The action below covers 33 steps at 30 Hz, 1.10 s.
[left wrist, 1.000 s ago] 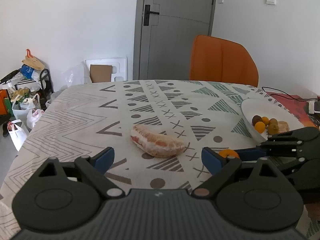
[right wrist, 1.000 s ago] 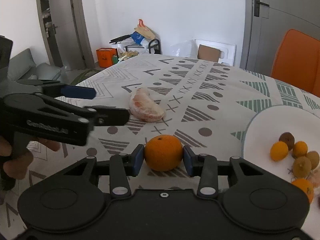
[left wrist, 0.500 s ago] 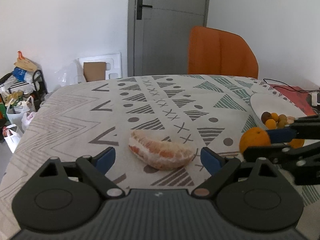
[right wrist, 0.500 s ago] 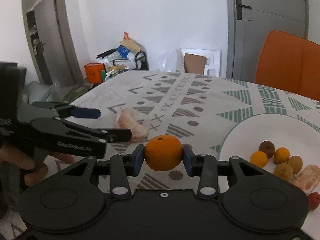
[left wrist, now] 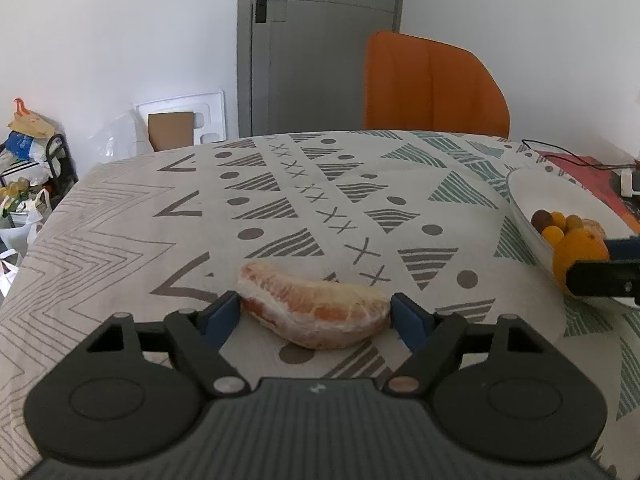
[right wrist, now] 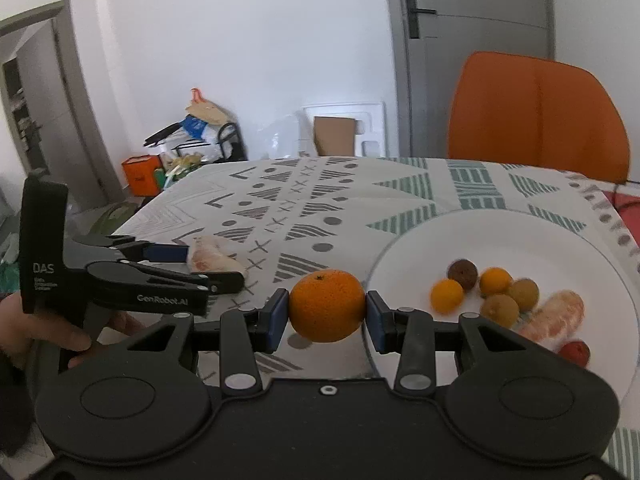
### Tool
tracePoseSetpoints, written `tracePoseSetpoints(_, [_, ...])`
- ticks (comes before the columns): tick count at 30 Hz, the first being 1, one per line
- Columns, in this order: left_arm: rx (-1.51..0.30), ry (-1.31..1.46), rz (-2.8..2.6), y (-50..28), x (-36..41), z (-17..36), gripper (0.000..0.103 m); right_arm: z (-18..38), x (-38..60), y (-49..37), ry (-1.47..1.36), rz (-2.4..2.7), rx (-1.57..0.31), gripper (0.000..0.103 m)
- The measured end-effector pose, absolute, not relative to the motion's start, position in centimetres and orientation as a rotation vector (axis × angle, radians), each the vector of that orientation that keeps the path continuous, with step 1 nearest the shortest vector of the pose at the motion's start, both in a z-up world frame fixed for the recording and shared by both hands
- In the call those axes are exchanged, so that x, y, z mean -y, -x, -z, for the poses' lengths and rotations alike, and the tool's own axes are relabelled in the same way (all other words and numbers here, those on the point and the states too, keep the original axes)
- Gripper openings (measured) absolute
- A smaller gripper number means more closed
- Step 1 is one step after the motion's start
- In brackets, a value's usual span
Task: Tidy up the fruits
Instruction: 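Carry the orange and peeled segment in both grippers onto the plate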
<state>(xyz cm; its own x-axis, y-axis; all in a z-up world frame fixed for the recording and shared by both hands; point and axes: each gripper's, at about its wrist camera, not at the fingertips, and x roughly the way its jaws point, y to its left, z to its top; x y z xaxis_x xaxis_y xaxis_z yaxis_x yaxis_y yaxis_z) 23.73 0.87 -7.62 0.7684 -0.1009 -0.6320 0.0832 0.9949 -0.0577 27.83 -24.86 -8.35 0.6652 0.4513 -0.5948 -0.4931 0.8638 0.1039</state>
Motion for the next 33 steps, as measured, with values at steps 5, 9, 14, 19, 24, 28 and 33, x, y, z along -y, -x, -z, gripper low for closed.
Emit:
tracePoseSetpoints(5, [-0.672,0.041,0.102,-23.1,-0.8,6.7,0.079,8.5,25.8,-27.3,0.04,-0.507,-0.642,0.039])
tracePoseSetpoints(9, [-0.642,0.053,0.115,-22.3,-0.2,5.6,0.079,8.4,26.5,-27.0,0.023,-0.49,-0.632,0.039])
tracePoseSetpoints(14, [-0.609,0.047,0.145,-21.7,1.5,4.3,0.079,8.1,28.1,-26.6,-0.016,-0.454,-0.613,0.039])
tracePoseSetpoints(19, [-0.576,0.05,0.172,-21.2,3.0,3.1,0.079,8.0,30.0,-26.2,-0.032,-0.406,-0.598,0.039])
tracePoseSetpoints(24, [-0.565,0.045,0.208,-21.2,4.9,2.8,0.079,8.0,31.8,-25.9,-0.047,-0.368,-0.589,0.039])
tracePoseSetpoints(28, [-0.562,0.04,0.237,-21.1,6.3,2.6,0.079,8.1,33.1,-25.5,-0.053,-0.339,-0.58,0.039])
tracePoseSetpoints(33, [-0.559,0.026,0.266,-21.2,8.0,2.5,0.079,8.4,34.7,-25.3,-0.071,-0.309,-0.582,0.039])
